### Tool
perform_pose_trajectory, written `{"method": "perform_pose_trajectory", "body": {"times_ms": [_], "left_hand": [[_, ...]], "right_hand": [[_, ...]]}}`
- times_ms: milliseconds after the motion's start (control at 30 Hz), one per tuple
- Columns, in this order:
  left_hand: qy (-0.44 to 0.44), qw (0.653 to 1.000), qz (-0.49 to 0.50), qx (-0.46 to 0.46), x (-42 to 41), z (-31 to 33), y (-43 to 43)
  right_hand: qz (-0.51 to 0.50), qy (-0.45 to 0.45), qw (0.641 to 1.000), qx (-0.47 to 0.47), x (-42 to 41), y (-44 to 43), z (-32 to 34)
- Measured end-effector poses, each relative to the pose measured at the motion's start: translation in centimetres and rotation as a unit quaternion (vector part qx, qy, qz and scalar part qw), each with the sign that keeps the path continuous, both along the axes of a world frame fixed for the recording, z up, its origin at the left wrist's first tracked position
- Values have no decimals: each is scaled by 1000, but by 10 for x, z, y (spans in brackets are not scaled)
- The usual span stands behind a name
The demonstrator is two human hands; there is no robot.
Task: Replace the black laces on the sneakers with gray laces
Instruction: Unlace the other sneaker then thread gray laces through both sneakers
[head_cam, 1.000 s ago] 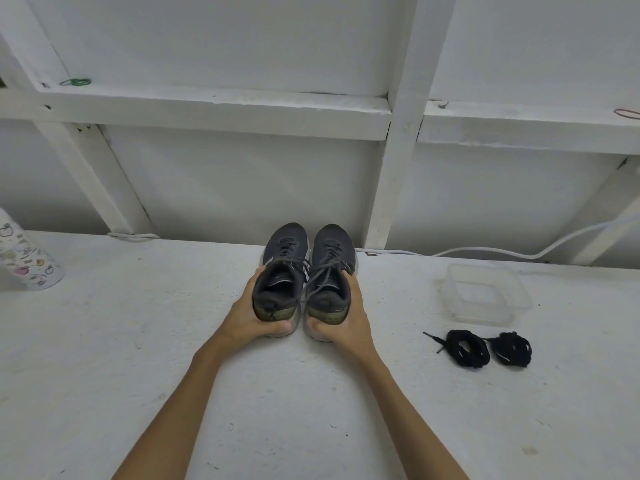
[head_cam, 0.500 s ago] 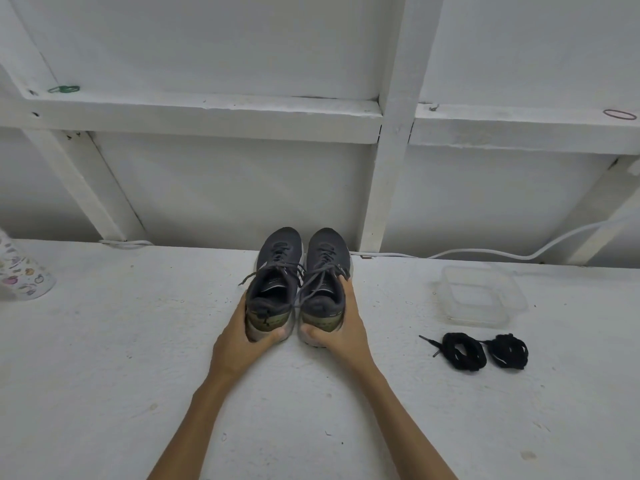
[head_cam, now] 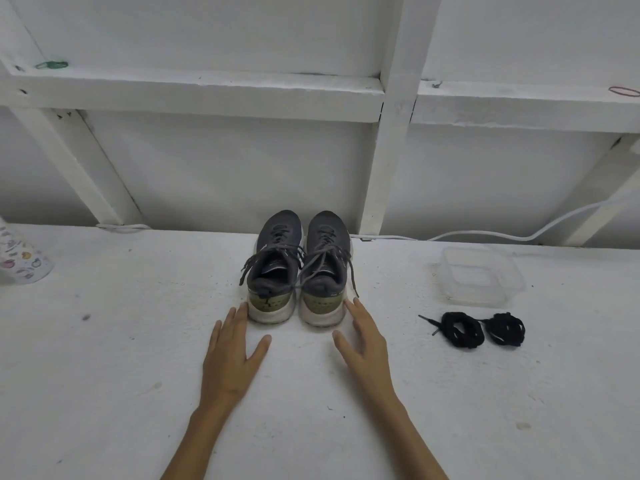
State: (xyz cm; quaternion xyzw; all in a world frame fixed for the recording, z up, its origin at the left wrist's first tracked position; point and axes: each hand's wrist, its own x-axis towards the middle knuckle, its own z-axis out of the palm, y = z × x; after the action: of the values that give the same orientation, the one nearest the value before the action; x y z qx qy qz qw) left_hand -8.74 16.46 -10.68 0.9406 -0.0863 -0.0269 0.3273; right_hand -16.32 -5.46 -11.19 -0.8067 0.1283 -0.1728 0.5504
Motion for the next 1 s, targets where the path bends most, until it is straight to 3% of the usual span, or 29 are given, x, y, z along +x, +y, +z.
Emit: {"method": "perform_pose_trajectory", "body": {"times_ms": [200, 367, 433, 500, 600, 700, 1000], "left_hand": [[-24, 1000, -12, -16, -4, 8, -1], [-33, 999, -17, -23, -7, 12, -1], [-32, 999, -15, -25, -7, 13, -1], [-33, 999, -16, -25, -7, 13, -1], [-28, 999, -17, -23, -6, 11, 1], [-21, 999, -15, -19, -5, 10, 1], [-26, 999, -13, -30, -6, 10, 1]], "right_hand": [[14, -41, 999, 15, -2, -15, 10], [-187, -113, 971, -97, -1, -98, 51], [-274, -57, 952, -122, -3, -140, 66], [-317, 74, 935, -142, -7, -180, 71], [-279, 227, 925, -125, -14, -213, 66], [-251, 186, 946, -83, -12, -213, 56], [-219, 92, 968, -85, 54, -155, 48]]}}
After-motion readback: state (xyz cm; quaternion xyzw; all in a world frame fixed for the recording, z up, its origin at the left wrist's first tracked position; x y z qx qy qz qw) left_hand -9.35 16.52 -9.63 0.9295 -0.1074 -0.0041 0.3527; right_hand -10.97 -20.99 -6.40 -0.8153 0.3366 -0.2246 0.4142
